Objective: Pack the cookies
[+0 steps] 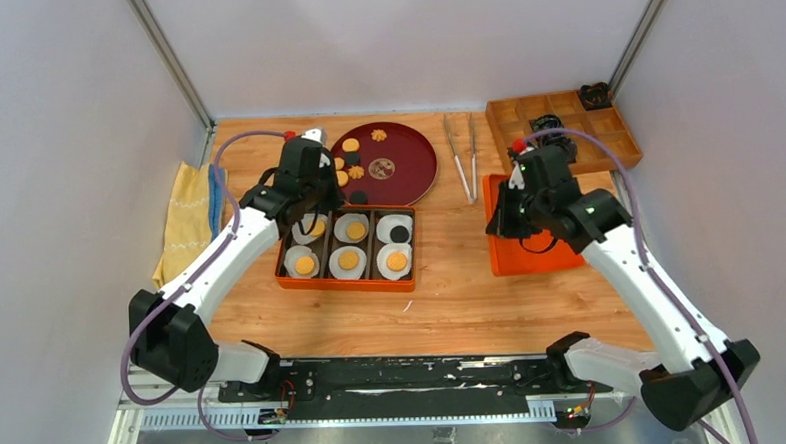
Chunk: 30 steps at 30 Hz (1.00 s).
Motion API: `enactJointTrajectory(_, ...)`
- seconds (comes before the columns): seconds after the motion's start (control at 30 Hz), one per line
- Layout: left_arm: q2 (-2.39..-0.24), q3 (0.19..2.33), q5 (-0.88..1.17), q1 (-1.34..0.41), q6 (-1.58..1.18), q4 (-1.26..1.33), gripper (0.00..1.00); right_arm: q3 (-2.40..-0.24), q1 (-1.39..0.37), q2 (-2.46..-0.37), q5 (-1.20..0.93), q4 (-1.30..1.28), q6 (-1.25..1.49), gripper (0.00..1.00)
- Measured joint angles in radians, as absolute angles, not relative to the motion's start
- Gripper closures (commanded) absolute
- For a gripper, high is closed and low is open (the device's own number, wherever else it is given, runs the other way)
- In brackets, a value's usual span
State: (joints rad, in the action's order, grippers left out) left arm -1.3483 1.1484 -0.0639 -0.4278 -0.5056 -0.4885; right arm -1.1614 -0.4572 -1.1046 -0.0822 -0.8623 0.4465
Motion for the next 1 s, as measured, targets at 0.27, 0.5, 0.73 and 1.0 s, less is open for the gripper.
enactJointTrajectory(0.27,-1.387,1.151,0.034,-0.428,-0.506,-0.375,1.00,-1.289,-0.458,-1.050,-0.341,-0.769,0.477,1.00)
enactJointTrajectory(0.5,-1.385,1.115,0.142,-0.419,-0.508,-0.174,1.00,-1.290,-0.410,-1.046,-0.612,-0.507,0.577,1.00)
enactJointTrajectory(0.73,-1.392,0.999,0.345,-0.355,-0.588,0.105,1.00,-1.182,-0.251,-1.128,-0.893,-0.015,0.873,1.00)
enactJointTrajectory(1.0,-1.402,0.945,0.481,-0.349,-0.636,0.318,1.00,-0.982,-0.121,-1.367,-1.001,0.952,1.526,1.00)
